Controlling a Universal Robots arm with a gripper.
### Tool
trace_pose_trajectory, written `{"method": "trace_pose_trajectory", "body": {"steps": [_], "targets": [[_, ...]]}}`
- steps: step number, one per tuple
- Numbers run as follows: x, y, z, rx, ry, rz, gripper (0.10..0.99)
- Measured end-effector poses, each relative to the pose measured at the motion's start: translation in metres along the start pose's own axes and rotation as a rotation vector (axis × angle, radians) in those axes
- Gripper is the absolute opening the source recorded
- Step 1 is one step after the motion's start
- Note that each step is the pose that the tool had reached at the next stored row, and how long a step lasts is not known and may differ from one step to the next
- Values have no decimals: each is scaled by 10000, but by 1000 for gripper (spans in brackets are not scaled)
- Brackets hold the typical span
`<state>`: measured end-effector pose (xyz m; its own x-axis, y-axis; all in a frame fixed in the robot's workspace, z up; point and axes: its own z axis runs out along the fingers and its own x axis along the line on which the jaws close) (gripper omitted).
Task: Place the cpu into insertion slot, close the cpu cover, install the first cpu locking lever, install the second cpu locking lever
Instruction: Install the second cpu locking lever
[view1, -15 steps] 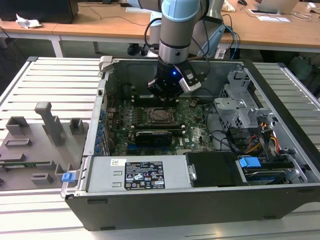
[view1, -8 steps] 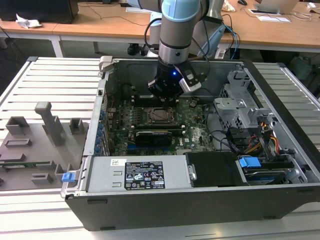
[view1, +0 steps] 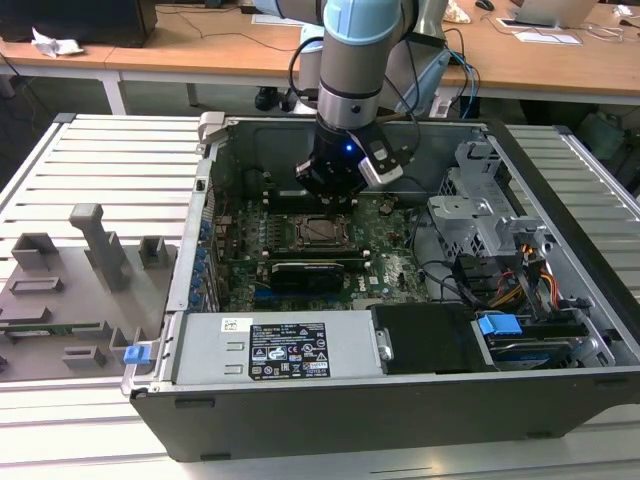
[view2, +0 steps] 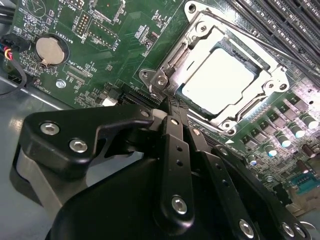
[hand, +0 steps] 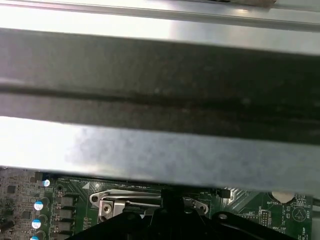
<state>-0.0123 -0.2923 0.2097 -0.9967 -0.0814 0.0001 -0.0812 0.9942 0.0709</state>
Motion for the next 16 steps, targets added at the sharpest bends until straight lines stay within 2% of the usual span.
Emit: {"method": "trace_pose_trajectory", "body": {"steps": [4, 12, 16], "targets": [[-1, 2, -43, 20, 2, -2, 106], [0, 14, -211, 194, 17, 0, 106], [2, -3, -218, 208, 17, 2, 106]]}}
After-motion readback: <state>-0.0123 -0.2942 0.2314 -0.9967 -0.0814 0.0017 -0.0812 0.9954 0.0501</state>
